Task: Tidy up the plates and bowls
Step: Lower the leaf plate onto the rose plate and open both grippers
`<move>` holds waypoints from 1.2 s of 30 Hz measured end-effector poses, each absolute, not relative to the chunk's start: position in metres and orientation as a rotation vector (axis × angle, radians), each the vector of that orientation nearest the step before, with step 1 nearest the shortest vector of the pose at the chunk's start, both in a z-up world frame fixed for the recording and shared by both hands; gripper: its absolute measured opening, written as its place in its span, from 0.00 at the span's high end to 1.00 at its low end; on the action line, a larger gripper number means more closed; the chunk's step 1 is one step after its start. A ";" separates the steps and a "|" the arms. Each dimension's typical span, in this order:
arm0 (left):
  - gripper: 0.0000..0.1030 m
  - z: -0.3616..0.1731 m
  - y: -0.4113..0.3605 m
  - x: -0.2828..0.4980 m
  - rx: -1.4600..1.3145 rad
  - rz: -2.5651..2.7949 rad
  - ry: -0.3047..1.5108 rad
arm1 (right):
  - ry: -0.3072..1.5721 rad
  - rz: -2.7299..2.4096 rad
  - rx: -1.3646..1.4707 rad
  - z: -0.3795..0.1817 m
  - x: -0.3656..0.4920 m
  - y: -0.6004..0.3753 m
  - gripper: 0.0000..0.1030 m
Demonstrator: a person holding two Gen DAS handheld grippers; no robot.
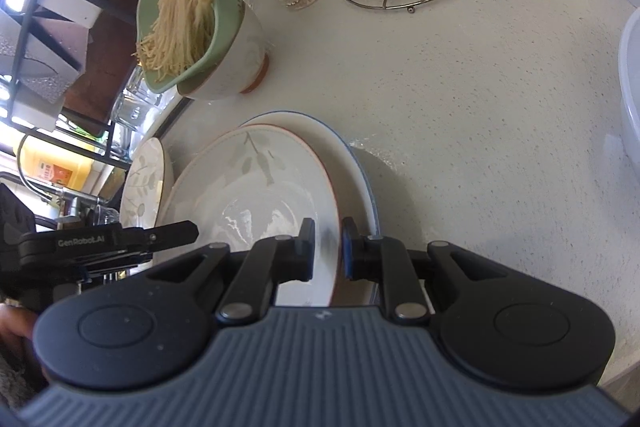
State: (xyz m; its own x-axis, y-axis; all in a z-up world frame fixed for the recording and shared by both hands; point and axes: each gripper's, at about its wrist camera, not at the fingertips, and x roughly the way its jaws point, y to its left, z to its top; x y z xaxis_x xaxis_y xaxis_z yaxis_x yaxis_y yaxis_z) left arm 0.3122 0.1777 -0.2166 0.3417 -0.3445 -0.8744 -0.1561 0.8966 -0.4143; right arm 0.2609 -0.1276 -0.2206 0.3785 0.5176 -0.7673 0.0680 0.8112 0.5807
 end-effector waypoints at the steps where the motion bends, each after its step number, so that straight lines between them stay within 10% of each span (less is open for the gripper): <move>1: 0.72 -0.217 0.180 0.312 -0.489 -0.127 1.231 | 1.162 0.307 0.592 -0.221 0.261 -0.128 0.84; 36: 0.70 -0.172 0.199 0.285 -0.496 -0.095 1.157 | 1.037 0.163 0.424 -0.187 0.247 -0.107 0.83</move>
State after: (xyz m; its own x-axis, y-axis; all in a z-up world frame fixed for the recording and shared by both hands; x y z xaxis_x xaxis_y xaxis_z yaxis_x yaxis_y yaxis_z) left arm 0.2847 0.1990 -0.1716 0.4113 -0.3227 -0.8524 -0.1791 0.8884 -0.4227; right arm 0.2471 -0.1070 -0.1869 0.5057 0.3276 -0.7981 0.0671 0.9074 0.4149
